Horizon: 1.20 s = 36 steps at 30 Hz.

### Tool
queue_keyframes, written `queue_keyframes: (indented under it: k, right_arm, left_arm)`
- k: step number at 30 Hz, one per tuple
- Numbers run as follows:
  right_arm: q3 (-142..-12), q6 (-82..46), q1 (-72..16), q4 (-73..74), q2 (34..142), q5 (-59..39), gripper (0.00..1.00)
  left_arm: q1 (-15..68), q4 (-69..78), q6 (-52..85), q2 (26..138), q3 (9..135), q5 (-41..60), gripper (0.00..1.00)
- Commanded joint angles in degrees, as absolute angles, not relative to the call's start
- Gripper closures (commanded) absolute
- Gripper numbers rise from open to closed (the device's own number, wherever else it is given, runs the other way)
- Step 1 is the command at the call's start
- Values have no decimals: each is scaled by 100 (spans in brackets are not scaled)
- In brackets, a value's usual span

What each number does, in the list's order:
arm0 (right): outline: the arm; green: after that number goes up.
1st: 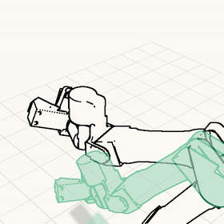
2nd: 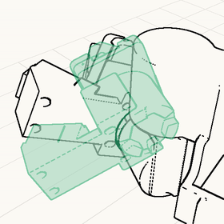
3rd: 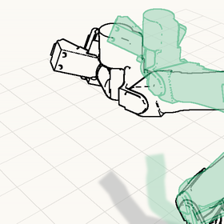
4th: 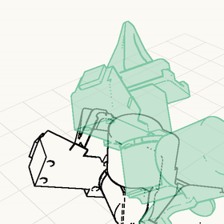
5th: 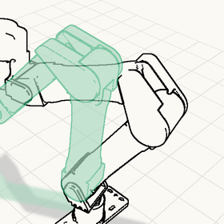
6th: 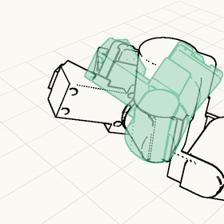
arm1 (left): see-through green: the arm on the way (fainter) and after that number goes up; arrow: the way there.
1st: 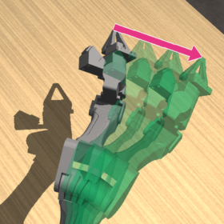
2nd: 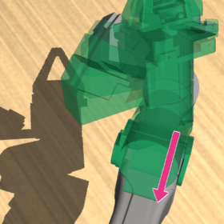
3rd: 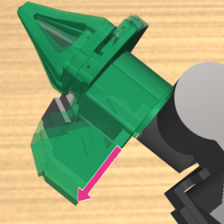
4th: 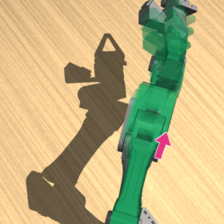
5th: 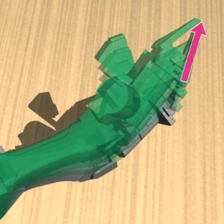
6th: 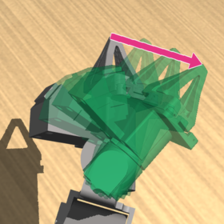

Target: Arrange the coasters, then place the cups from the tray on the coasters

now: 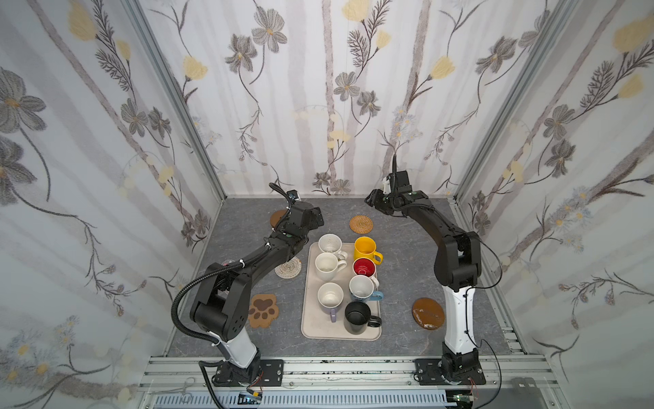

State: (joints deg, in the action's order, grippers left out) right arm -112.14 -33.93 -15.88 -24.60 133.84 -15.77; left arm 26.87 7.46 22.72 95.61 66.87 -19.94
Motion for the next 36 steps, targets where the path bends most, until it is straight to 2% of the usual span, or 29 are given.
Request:
queue_keyframes:
  k: [1,8,14,21,29,36]
  right_arm:
    - [-10656,-3090,-1581,-2685,12770,-1250,38]
    - [-8362,-3012,-1425,-2455,10937,-761,34]
    - [-6488,-3218,-1031,-2153,9355,-725,31]
    - [-4784,-3496,-319,-1860,7732,-782,20]
    - [-4126,-3635,885,-1393,7522,-1107,24]
    - [-4270,-3669,1762,-1031,8089,-941,26]
  left_arm:
    - [2937,792,2089,9405,6739,-2486,0]
    - [3317,291,2346,9141,6909,-2386,0]
    - [3771,-17,2607,8811,6609,-2377,0]
    - [4098,-620,2974,8535,6428,-1938,0]
    - [4254,-702,3313,8214,6069,-994,0]
    - [4245,-703,3343,8396,6196,-721,0]
